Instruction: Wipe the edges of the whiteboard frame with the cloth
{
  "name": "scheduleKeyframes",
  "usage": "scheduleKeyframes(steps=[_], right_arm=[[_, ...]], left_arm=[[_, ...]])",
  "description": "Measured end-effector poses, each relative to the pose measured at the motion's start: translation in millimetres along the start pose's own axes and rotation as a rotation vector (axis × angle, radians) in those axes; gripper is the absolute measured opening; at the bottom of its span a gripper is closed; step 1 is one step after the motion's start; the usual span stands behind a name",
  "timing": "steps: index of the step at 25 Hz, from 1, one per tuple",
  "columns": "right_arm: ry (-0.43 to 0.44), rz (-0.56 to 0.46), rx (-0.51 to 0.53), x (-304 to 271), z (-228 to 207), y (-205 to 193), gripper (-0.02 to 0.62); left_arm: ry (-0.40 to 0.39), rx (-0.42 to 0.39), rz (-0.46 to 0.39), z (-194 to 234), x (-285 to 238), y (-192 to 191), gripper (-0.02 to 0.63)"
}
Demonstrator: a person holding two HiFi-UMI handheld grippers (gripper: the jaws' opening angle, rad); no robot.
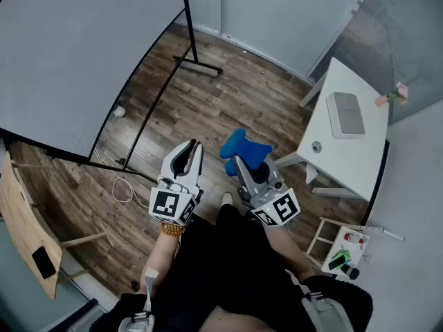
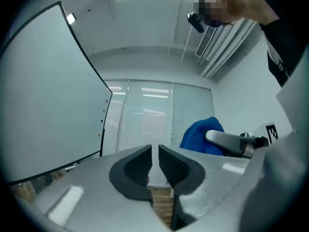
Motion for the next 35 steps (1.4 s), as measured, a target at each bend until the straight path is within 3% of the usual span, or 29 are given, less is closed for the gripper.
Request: scheduleKeyframes(steps=[4,8,12,19,26,35], right_arm=[[-0.025,-0.013,-0.056,-2,-38,0,0.069],[0.035,-0.051,-0.157,-11,-66,-4,0.074],[0.053,-0.024,-0.161,-40,-95,-9,0.075],[0.097,-0.017,-0.125,-113,-152,7,0.075],[0.055,0.06,-0.109,-214,-245,37,0.075],[-0.006,0.033,-0.14,-313,-343,47,0.078]], left_arm=[[-0.006,-0.014,0.021,-5,-30,4,0.135],[0.001,-0.034,0.045,3,-56,7,0.135],[0.004,-0.02,0.053,25,-90,9,0.135],[-0.037,0.038,-0.001,86,-177,31,0.133],[-0.094,0.064,-0.038,163,-284,79,0.133],[-0.143,0.059,0.001,242,-383,108,0.132]])
Point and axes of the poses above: the fingertips, and each gripper's own axes: x backward along the fingers, z to its left, y out of its top, the point moved 3 cm from there along x, backward along the fingers, and after that the axes turned 15 degrees about z, right-handed, at the moved point
